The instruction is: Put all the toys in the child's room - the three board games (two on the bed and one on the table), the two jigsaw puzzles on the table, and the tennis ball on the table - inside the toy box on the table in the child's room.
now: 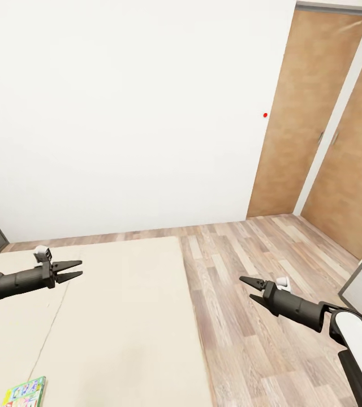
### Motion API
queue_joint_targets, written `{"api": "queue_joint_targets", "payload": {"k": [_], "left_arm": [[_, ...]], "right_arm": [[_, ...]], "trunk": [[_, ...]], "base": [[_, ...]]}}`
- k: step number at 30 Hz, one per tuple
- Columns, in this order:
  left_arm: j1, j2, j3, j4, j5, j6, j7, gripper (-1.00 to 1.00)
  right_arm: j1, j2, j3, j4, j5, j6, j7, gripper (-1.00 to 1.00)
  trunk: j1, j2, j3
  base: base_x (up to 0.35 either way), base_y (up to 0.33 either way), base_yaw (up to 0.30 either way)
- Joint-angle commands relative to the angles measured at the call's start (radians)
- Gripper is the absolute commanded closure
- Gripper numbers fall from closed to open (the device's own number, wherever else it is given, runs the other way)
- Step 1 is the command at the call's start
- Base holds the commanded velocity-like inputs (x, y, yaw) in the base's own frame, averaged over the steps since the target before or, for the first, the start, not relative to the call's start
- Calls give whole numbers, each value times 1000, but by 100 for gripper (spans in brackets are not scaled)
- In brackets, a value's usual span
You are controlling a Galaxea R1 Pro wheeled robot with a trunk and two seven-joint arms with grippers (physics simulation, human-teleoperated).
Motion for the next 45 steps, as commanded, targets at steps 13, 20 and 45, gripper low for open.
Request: {"api": "queue_joint_targets", "payload": {"k": [13,20,45], "left_arm": [[-1,1,1,0,1,11,-4,-100],[-1,2,1,0,0,11,-4,-100],[-1,1,1,0,-1,10,-4,-100]], "right_arm": [[-1,0,0,-1,-5,4,-5,-100],[-1,0,0,-1,-5,4,-5,-100],[-1,-1,0,-1,-5,4,-5,-100]], "trunk": [[1,-2,-2],[1,-2,-2],[1,-2,-2]], "base": [[-130,83,64],[-57,111,155],[1,107,146]]}}
